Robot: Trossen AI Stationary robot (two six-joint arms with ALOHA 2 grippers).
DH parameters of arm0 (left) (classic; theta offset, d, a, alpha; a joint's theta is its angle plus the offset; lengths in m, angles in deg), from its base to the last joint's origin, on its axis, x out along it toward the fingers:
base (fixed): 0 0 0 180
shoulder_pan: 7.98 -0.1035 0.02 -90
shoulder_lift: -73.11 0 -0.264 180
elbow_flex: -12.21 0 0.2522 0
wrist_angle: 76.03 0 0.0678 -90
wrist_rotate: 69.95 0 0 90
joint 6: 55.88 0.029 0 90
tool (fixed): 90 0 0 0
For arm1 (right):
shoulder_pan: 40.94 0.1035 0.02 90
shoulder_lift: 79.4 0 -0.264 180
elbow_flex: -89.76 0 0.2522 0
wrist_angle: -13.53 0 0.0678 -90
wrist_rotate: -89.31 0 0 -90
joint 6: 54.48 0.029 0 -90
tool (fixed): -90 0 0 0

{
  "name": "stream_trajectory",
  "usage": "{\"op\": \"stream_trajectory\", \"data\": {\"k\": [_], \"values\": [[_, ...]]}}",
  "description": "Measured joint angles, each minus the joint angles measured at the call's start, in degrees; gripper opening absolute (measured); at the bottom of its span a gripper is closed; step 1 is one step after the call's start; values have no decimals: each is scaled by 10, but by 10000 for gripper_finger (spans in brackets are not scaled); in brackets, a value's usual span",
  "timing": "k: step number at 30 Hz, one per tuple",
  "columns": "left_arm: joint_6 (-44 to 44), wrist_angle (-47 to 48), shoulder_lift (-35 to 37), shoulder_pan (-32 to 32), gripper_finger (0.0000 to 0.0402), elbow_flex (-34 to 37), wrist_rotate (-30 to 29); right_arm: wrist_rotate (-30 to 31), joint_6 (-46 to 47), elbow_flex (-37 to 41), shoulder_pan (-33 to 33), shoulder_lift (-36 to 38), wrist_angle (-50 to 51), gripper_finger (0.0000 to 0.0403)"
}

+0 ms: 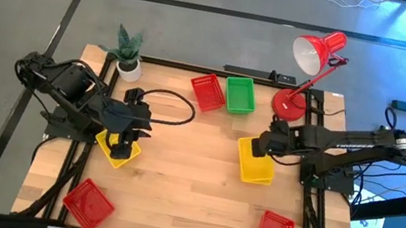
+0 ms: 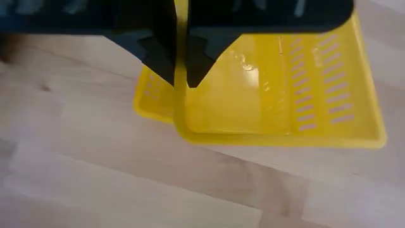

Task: Stack baskets by color
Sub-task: Stack the bottom yellow bin on the top right yellow bin, then stack the left yellow bin on the right yellow bin

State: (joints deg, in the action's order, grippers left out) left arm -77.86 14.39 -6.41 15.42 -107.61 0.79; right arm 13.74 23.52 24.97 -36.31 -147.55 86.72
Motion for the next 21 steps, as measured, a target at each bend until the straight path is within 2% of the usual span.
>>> {"op": "stream_trajectory", "data": {"k": [13,18,21], "values": [[-1,0,0,0,74,0,0,-38,27,27,-8,0,-63,65],[-4,0,0,0,74,0,0,-40,25,12,-8,3,-68,68],[-23,0,0,0,74,0,1,-33,-16,-13,-6,11,-68,68]]}}
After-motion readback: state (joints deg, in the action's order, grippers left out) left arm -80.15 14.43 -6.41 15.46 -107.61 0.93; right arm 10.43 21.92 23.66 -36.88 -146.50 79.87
